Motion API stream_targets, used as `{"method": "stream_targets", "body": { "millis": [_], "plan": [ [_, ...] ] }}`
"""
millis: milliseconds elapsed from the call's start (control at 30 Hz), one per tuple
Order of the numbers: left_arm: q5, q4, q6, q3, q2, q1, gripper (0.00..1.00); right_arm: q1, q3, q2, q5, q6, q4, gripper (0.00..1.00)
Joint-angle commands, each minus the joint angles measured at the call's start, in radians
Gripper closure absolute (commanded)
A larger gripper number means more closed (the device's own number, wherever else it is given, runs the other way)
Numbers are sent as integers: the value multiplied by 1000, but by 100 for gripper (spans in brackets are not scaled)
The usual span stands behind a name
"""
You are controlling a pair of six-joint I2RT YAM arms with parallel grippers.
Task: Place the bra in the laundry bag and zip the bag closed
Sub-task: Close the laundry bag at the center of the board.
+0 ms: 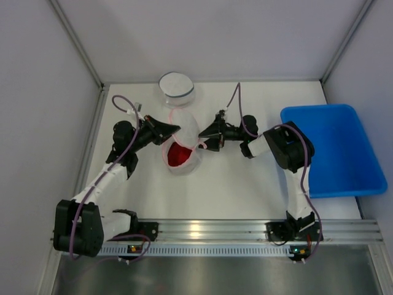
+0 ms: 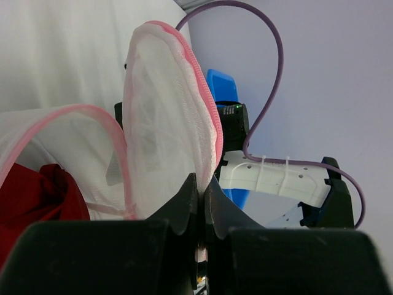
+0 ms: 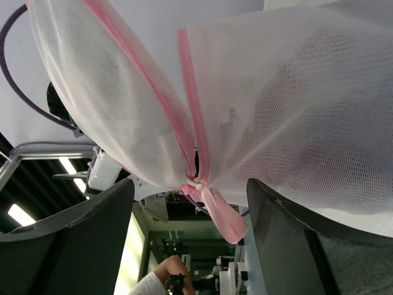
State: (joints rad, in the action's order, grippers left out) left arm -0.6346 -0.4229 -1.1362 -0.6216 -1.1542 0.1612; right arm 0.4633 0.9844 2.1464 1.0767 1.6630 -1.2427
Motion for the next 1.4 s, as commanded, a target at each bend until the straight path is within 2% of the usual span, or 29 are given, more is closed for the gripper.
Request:
{"method": "stream_targets", "body": {
  "millis": [0,367,467,500,567,600,633,700,767,833,867,900,933,967,1000,1033,1133,1233,1367],
  "plan": [
    [4,-109,-54,39,33,-6,100,20,54,23,-15,50,-215,27],
    [30,-73,-53,148,76,-12,100,25,106,36,-24,121,-268,55],
    [38,-66,-37,171,70,-23,100,26,108,33,-15,126,-268,66],
    [39,-63,-33,177,70,-28,100,26,106,32,-12,124,-267,75],
    [42,-53,-14,187,65,-40,100,25,103,33,-4,119,-262,85],
    [36,-53,-8,192,64,-48,100,25,102,33,-3,115,-253,97],
    [32,-50,3,192,65,-60,100,23,99,33,-1,115,-250,100],
    [-2,-47,32,188,68,-77,99,20,94,29,2,104,-238,100],
    [-36,-43,79,174,70,-106,92,12,82,18,3,95,-236,100],
    [-85,42,125,120,65,-133,79,0,56,-3,3,78,-209,100],
    [-95,83,215,90,64,-141,68,-3,43,-16,-1,54,-195,100],
    [-103,163,275,53,60,-146,63,-9,27,-29,-7,38,-179,100],
    [-100,312,338,-33,63,-150,60,-18,-10,-43,-23,21,-143,100],
    [-93,375,454,-64,73,-150,57,-23,-26,-69,-30,5,-126,100],
    [-70,418,504,-87,83,-150,56,-28,-41,-82,-37,-20,-110,100],
    [-18,528,551,-124,103,-150,53,-35,-62,-92,-46,-26,-103,100],
    [21,645,741,-147,103,-150,51,-48,-79,-118,-55,-35,-96,100],
    [15,722,803,-161,67,-147,55,-49,-79,-117,-51,-20,-121,100],
    [36,815,859,-178,-62,-132,57,-54,-78,-108,-38,0,-153,100]
  ]
}}
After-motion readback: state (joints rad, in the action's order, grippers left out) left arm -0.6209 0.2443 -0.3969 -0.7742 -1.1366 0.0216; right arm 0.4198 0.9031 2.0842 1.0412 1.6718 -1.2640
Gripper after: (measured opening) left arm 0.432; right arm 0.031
